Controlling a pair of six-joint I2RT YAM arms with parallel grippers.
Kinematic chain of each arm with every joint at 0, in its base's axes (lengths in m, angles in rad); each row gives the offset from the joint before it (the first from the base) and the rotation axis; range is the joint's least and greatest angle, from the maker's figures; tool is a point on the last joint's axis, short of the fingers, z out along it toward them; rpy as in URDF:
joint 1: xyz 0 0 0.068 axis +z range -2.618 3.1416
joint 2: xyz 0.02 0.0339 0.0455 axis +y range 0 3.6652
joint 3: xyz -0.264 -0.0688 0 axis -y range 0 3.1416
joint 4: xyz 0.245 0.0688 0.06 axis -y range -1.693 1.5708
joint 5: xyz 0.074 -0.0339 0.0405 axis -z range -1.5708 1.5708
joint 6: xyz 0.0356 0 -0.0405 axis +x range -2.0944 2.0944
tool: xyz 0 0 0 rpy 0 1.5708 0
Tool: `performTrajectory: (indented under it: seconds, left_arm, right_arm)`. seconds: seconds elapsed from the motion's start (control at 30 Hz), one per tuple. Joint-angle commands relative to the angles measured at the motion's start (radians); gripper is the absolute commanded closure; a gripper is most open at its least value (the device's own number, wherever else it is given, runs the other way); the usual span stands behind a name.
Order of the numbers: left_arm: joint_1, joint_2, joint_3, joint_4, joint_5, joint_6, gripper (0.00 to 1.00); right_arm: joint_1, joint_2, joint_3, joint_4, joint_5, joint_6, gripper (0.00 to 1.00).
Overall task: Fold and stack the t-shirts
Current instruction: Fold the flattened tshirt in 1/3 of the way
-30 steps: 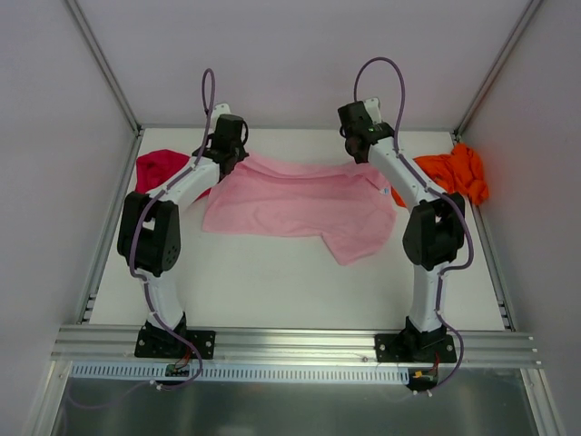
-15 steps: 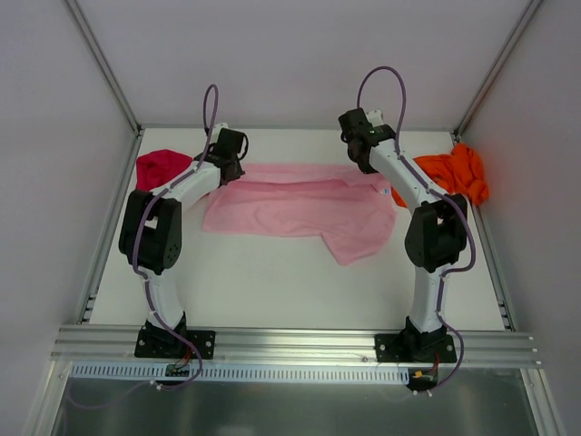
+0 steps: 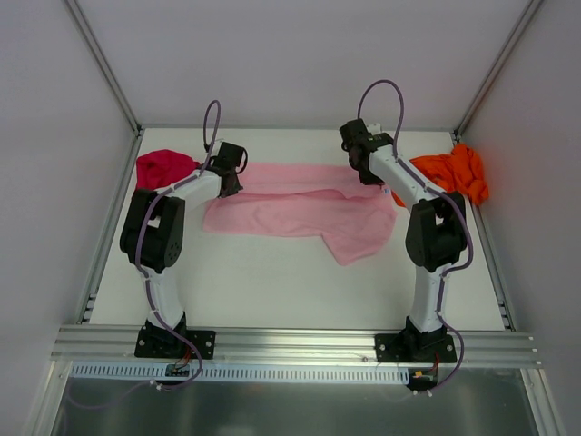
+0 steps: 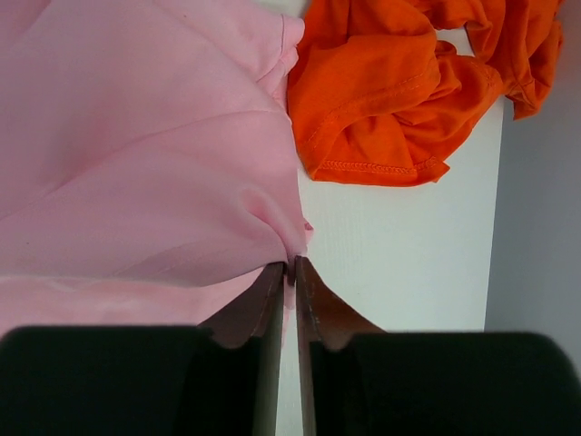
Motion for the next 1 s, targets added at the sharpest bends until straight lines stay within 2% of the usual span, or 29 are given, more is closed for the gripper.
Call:
performTrajectory:
  seconds: [0.0, 0.03, 0.07, 0.1, 0.13, 0.23, 0.33, 0.47, 0.63, 0.77, 0.97]
  left_arm:
    - [0.013, -0.007, 0.009, 0.026, 0.0, -0.014, 1.0]
    - [0.013, -0.005, 0.011, 0.026, 0.0, -0.016, 1.0]
    - [0.013, -0.006, 0.006, 0.031, 0.003, -0.016, 0.94]
    - [0.013, -0.017, -0.002, 0.04, 0.003, -0.017, 0.83]
    - [0.013, -0.029, -0.027, 0.076, 0.003, -0.017, 0.82]
    - [0.012, -0.086, -0.096, 0.178, 0.034, 0.004, 0.75]
    - [0.01, -0.134, -0.149, 0.227, 0.072, 0.021, 0.73]
    - [0.009, -0.244, -0.258, 0.386, 0.06, 0.03, 0.57]
    - [0.009, -0.341, -0.318, 0.368, -0.056, 0.003, 0.5]
    - [-0.001, -0.453, -0.393, 0.402, -0.061, -0.002, 0.5]
    - [-0.054, -0.54, -0.419, 0.247, -0.156, -0.049, 0.5]
  right_arm:
    - [-0.006, -0.041, -0.013, 0.008, -0.011, 0.022, 0.85]
    - [-0.006, -0.045, -0.031, 0.027, -0.014, 0.015, 0.72]
    - [-0.006, -0.051, -0.04, 0.037, -0.02, 0.009, 0.59]
    - [-0.008, -0.063, -0.048, 0.042, -0.019, 0.008, 0.48]
    - [-0.006, -0.071, -0.054, 0.056, -0.016, 0.005, 0.38]
    - [-0.008, -0.094, -0.105, 0.099, -0.04, -0.011, 0.28]
    - [-0.006, -0.099, -0.126, 0.125, -0.057, -0.009, 0.27]
    - [0.0, -0.122, -0.174, 0.169, -0.068, 0.003, 0.27]
    - [0.009, -0.152, -0.233, 0.199, -0.063, 0.008, 0.28]
    - [0.04, -0.183, -0.263, 0.202, -0.051, 0.018, 0.28]
    - [0.115, -0.264, -0.355, 0.212, -0.02, 0.071, 0.28]
